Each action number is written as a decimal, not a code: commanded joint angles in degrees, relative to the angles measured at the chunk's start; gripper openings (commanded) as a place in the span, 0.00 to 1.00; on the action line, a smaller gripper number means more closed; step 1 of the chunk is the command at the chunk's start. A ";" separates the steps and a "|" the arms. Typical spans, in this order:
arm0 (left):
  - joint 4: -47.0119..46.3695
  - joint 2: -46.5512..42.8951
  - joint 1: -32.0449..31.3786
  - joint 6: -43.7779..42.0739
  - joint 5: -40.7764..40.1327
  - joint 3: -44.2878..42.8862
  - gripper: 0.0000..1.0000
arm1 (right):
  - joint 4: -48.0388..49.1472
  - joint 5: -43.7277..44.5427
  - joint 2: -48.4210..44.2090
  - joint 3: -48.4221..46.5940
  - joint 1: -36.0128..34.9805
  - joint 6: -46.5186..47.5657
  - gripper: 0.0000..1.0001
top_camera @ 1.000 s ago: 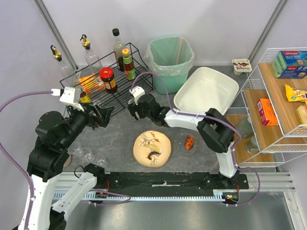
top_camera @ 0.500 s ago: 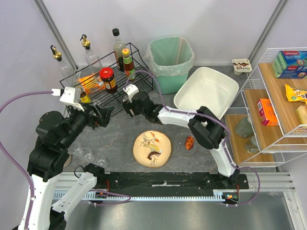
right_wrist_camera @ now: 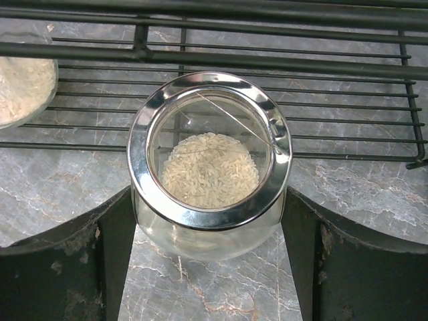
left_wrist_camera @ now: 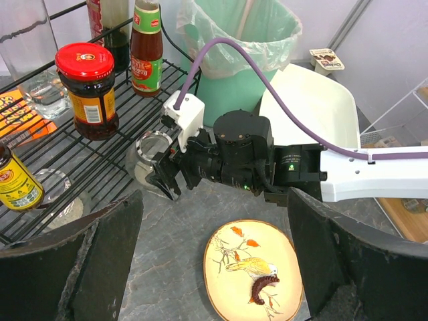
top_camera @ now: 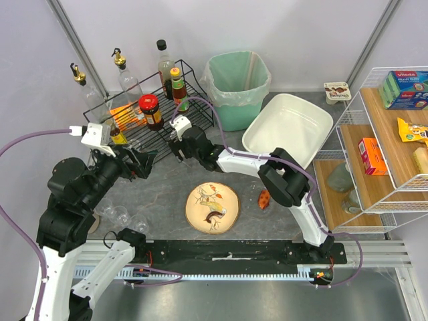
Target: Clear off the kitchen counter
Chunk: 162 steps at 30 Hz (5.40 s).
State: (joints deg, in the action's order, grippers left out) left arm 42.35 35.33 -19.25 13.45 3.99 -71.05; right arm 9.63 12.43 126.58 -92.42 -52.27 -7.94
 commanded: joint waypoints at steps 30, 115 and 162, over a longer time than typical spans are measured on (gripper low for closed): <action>0.19 0.18 0.08 -0.01 -0.03 -0.06 0.93 | 19.02 8.31 7.01 -3.82 0.86 0.90 0.51; 1.69 0.53 0.09 -0.09 0.05 -0.94 0.94 | 13.57 1.11 -1.58 2.31 3.40 -5.68 0.49; -23.62 20.99 -4.22 26.45 15.26 44.85 0.73 | -17.19 -3.98 -56.97 49.70 2.61 -30.72 0.82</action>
State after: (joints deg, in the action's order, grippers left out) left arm 25.43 51.88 -22.00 37.63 20.64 -26.89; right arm -10.94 10.37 71.92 -44.31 -49.65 -36.23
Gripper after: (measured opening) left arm 0.754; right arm 0.819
